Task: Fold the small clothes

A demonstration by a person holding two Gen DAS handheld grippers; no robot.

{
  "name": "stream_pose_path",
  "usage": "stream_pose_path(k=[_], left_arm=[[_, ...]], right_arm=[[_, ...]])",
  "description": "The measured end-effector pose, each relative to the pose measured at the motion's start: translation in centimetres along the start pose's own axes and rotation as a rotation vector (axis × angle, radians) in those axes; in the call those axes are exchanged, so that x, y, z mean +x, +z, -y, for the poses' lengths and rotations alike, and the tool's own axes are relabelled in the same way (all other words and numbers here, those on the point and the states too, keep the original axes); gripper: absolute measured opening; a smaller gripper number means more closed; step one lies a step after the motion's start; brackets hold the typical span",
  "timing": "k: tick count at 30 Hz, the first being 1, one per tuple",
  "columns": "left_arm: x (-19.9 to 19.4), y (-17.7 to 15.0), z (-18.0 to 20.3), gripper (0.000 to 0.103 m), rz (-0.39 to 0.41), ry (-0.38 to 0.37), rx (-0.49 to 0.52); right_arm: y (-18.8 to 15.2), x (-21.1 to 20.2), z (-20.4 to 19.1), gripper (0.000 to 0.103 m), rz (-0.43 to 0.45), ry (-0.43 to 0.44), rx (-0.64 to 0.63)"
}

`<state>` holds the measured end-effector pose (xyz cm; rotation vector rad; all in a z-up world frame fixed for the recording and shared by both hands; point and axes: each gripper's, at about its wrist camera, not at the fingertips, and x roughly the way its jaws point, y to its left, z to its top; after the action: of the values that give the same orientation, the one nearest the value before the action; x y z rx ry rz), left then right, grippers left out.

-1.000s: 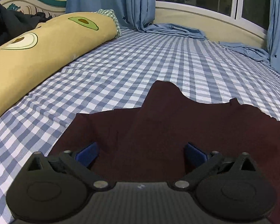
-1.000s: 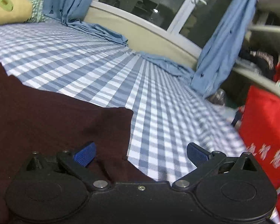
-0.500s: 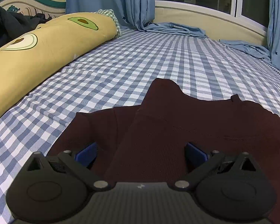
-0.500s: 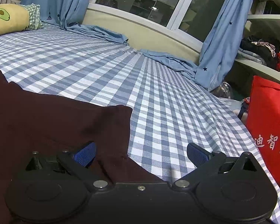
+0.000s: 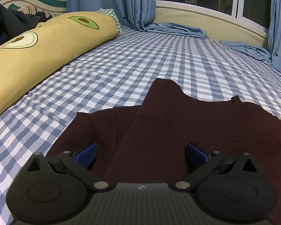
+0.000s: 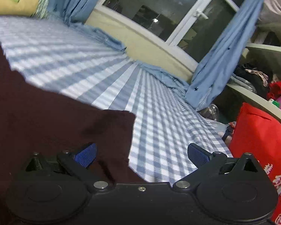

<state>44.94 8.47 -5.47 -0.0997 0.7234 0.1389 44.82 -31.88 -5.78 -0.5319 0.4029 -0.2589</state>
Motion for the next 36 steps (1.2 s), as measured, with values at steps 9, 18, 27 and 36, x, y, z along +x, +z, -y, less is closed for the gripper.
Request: stream_pose_path(k=[9, 18, 27, 36], left_arm=[[0.0, 0.0, -0.2, 0.102, -0.001, -0.01, -0.006], [-6.0, 0.4, 0.0, 0.102, 0.096, -0.02, 0.017], [-17.0, -4.6, -1.8, 0.102, 0.111, -0.002, -0.062], [-22.6, -12.6, -2.9, 0.102, 0.054, 0.023, -0.099]], right_arm=[[-1.2, -15.2, -0.3, 0.103, 0.227, -0.062, -0.092], [-6.3, -27.7, 0.1, 0.103, 0.278, 0.221, 0.361], [-8.3, -32.4, 0.4, 0.103, 0.237, 0.236, 0.363], [-11.5, -31.5, 2.8, 0.103, 0.12, 0.178, 0.397]])
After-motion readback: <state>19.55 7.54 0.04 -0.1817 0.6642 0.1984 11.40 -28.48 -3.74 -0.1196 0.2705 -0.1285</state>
